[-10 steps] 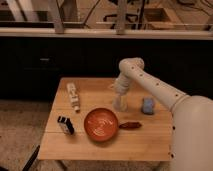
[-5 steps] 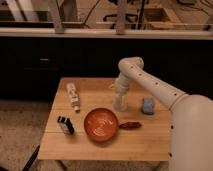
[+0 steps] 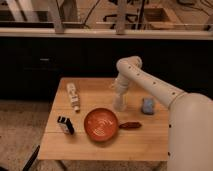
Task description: Place the ceramic cup over the eraser
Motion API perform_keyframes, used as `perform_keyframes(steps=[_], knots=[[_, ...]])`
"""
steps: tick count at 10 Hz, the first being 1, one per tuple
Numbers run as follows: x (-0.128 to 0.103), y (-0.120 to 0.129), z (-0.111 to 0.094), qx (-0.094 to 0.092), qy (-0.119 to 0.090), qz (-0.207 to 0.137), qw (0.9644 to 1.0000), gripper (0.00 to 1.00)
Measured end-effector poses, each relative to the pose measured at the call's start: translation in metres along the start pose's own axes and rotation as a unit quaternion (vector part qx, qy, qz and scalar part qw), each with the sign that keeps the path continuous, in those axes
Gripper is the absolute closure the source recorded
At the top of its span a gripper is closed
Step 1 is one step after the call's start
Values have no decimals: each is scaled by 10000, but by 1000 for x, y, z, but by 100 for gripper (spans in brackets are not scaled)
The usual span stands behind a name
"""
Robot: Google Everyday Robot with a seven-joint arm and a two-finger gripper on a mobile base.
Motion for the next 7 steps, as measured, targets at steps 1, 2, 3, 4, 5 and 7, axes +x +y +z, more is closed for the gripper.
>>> perform_keyframes(steps=[1, 2, 3, 4, 5, 7], knots=[[3, 0, -1, -3, 4, -18, 10000, 20], [6, 1, -3, -17, 1, -34, 10000, 20], [8, 2, -4, -31, -17, -42, 10000, 20], [9, 2, -5, -41, -48, -51, 10000, 20], [9, 3, -5, -57, -87, -55, 9999, 23], [9, 3, -6, -86, -184, -61, 9998, 41]])
